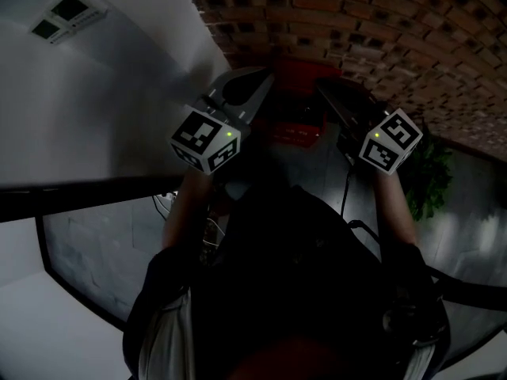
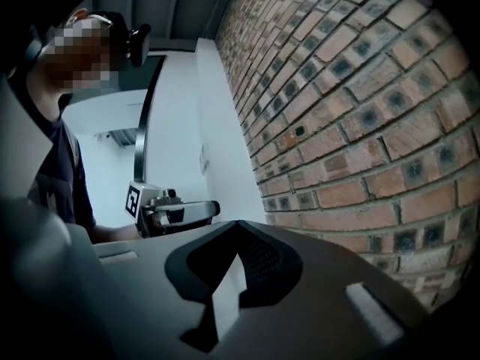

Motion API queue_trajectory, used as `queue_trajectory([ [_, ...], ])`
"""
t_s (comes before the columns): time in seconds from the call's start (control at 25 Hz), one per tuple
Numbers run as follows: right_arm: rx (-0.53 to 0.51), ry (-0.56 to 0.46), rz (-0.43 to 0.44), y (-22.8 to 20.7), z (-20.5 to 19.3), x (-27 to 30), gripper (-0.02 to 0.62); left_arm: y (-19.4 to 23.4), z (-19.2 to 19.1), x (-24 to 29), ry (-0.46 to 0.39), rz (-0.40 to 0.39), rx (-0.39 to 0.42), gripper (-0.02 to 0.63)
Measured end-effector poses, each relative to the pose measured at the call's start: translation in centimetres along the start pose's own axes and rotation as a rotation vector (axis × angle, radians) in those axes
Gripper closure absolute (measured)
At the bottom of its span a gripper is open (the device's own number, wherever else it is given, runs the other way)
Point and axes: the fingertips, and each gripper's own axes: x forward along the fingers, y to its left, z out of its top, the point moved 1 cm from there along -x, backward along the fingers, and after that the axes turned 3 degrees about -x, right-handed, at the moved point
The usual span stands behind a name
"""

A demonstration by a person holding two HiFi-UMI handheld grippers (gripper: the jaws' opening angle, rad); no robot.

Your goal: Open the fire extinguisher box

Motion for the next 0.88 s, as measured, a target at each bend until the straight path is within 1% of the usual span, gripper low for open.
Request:
queue_trajectory([
  [0.12,0.061,-0.028,0.008,0.5,-0.8,-1.7,0.595,-1.6,-0.3,-0.9,0.009,0.041,0.011,0.606],
  [0.32,0.104,-0.016,0.014,1.6,-3.1,-2.6,0.597,-3.4,-1.9,-3.8,0.061,0.098,0.035,0.606],
  [0.52,0.11,-0.019,0.045,3.9,-3.1,-3.0,0.597,-3.5,-2.5,-7.0,0.056,0.161,-0.003,0.604],
  [0.64,0.126,-0.032,0.051,5.0,-2.8,-2.6,0.595,-3.6,-2.3,-8.6,0.047,0.157,-0.003,0.604],
  [0.76,0.15,-0.053,0.037,6.1,-2.7,-1.8,0.596,-3.4,-2.6,-10.8,0.047,0.145,-0.003,0.604],
  [0.88,0.151,-0.057,0.023,8.3,-3.2,-0.3,0.595,-2.6,-3.0,-13.7,0.037,0.138,0.001,0.604],
])
